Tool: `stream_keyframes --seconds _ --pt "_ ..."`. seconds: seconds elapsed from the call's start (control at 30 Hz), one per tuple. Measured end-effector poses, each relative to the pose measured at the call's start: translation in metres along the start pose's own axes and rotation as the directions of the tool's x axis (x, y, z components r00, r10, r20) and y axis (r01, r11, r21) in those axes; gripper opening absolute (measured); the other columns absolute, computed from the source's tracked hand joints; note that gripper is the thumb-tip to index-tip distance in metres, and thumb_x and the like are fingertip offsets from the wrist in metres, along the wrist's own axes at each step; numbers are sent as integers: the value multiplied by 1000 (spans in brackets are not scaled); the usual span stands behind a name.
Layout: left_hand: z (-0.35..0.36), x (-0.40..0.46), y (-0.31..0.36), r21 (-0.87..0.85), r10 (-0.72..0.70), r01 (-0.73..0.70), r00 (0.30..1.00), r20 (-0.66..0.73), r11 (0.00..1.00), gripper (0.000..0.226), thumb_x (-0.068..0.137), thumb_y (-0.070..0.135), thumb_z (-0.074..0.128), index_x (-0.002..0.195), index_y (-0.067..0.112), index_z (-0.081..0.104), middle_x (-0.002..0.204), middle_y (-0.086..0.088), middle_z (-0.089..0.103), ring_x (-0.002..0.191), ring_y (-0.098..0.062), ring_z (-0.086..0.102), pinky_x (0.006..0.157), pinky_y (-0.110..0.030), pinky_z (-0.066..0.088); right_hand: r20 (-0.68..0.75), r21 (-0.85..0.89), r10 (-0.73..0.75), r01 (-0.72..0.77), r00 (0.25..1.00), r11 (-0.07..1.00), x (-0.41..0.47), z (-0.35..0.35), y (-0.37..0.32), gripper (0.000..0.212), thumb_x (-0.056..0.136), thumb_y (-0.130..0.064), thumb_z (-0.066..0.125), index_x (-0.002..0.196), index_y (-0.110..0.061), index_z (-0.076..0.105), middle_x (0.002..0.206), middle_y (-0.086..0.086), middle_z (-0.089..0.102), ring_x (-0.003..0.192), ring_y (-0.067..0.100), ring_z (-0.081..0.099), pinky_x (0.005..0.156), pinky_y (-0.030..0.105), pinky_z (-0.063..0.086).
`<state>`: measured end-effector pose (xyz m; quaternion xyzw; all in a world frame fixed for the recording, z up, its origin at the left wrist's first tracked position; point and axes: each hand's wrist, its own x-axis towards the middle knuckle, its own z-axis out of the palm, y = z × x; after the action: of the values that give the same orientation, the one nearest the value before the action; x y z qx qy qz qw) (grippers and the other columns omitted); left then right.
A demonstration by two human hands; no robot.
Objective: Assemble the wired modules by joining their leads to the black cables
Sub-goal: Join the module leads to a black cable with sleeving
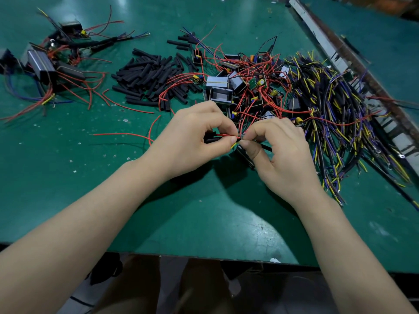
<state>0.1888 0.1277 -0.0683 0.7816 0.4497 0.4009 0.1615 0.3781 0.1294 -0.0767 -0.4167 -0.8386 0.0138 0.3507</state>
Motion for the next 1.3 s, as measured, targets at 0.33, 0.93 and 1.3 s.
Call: stream_keyframes --seconds 0.33,0.93,1.3 --pt "-1 1 0 -15 -18 19 999 43 1000 5 81 11 73 85 11 74 85 -5 63 78 -6 54 76 -12 39 4 -51 -28 28 1000 998 -1 -1 3 8 90 -21 64 90 -14 68 94 -7 67 90 16 49 75 37 33" --pt "-2 -2 -4 97 204 -204 979 5 974 10 86 14 68 90 6 71 91 -5 59 80 -11 54 76 -23 45 217 277 254 -309 942 910 4 -8 -5 13 90 -22 65 83 -32 62 97 -9 53 109 16 40 97 12 24" --pt "0 -1 -3 78 182 -183 983 16 980 9 88 13 65 92 6 68 92 -6 60 83 -12 53 78 -22 44 332 454 360 -482 872 749 6 -12 -3 19 88 -22 68 75 -37 67 100 -11 58 112 17 49 93 28 38"
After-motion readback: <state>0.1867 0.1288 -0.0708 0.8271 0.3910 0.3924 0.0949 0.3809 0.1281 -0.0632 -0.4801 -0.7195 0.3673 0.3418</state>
